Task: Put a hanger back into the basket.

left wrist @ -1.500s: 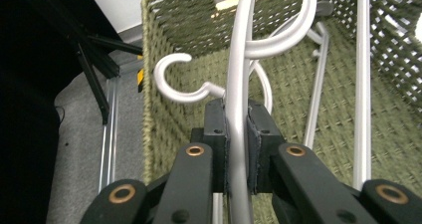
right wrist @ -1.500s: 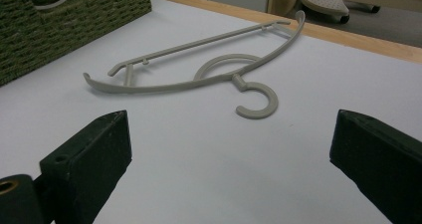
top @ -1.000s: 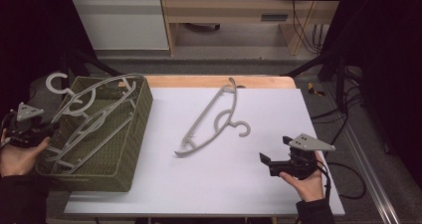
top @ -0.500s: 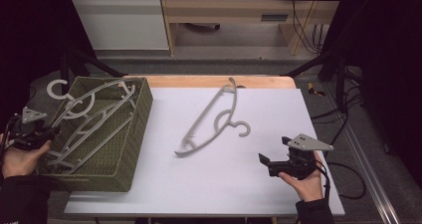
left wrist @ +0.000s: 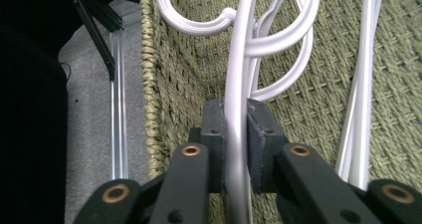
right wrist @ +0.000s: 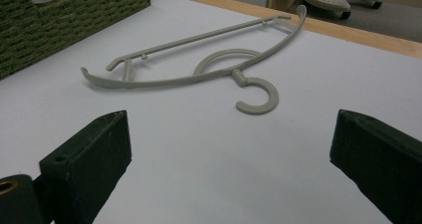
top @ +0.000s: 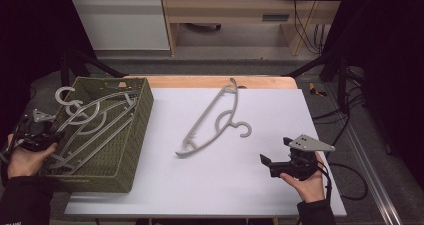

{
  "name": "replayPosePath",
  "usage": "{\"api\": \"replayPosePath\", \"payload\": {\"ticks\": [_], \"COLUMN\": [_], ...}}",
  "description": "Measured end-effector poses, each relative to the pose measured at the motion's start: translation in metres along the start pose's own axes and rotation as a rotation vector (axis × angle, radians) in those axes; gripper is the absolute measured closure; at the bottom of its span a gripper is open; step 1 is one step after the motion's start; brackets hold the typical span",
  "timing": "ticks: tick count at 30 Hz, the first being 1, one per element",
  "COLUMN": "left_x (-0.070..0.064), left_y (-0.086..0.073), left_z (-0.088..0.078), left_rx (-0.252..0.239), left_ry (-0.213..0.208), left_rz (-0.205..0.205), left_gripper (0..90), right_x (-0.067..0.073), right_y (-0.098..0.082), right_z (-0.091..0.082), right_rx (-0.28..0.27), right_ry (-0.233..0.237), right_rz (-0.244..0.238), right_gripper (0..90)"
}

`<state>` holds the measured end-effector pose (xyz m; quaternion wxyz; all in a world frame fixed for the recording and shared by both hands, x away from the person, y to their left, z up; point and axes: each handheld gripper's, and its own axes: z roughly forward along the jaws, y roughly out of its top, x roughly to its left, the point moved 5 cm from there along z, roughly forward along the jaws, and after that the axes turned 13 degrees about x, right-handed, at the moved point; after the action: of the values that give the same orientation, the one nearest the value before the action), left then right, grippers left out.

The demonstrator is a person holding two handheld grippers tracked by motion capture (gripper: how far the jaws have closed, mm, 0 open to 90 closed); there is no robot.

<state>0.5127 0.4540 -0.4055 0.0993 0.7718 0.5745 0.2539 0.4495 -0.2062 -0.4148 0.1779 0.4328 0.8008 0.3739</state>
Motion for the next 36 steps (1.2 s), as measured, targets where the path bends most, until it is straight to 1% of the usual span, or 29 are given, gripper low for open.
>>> {"api": "replayPosePath", "payload": {"ticks": [1,4,6,8,9,14,16,17,21,22,23,27,29,31,32,36], "left_x": [0.000,0.001,0.001,-0.002,-0.004,-0.018,-0.024,-0.027,-0.035,-0.037,-0.039,-0.053,-0.061,-0.070,-0.075,-0.096], "left_y": [0.000,-0.002,-0.001,0.000,0.000,0.005,0.007,0.009,0.013,0.014,0.015,0.019,0.021,0.024,0.025,0.029], "left_z": [-0.001,-0.006,-0.009,-0.014,-0.016,-0.028,-0.033,-0.035,-0.041,-0.042,-0.044,-0.055,-0.062,-0.069,-0.072,-0.082], "left_rx": [-0.004,-0.014,-0.038,-0.068,-0.083,-0.159,-0.180,-0.194,-0.219,-0.225,-0.234,-0.301,-0.337,-0.374,-0.392,-0.466], "left_ry": [-0.014,-0.018,-0.023,-0.036,-0.043,-0.084,-0.089,-0.096,-0.099,-0.106,-0.116,-0.159,-0.183,-0.196,-0.209,-0.292], "left_rz": [-0.004,-0.010,-0.014,-0.021,-0.025,-0.010,0.000,-0.003,0.002,0.003,0.001,-0.005,-0.001,0.010,0.013,0.015], "left_gripper": [76.5,76.6,76.6,75.9,75.3,71.2,67.5,65.8,61.1,60.1,58.9,53.2,49.5,45.5,43.4,36.0], "right_x": [0.000,0.000,0.000,0.000,0.000,0.000,0.000,0.000,-0.001,-0.001,-0.001,-0.001,-0.001,-0.001,-0.001,-0.002], "right_y": [0.000,0.000,0.000,0.000,0.000,0.000,0.000,0.000,0.000,0.000,0.000,0.000,0.000,0.000,0.000,0.000], "right_z": [0.000,0.000,0.000,0.000,0.000,-0.001,-0.001,-0.001,-0.001,-0.001,-0.001,-0.002,-0.002,-0.001,-0.001,-0.002], "right_rx": [0.000,0.000,0.000,-0.002,-0.002,-0.008,-0.010,-0.009,-0.011,-0.011,-0.012,-0.017,-0.019,-0.019,-0.020,-0.025], "right_ry": [0.000,0.000,0.001,0.001,0.001,-0.002,-0.001,0.000,0.000,0.001,0.000,0.003,0.002,0.000,0.000,0.004], "right_rz": [0.001,-0.001,0.000,0.000,0.001,0.009,0.011,0.010,0.010,0.009,0.009,0.011,0.011,0.008,0.008,0.007], "right_gripper": [3.2,3.2,3.2,3.2,3.2,3.2,3.3,3.3,3.3,3.3,3.3,3.3,3.2,3.2,3.2,3.2]}}
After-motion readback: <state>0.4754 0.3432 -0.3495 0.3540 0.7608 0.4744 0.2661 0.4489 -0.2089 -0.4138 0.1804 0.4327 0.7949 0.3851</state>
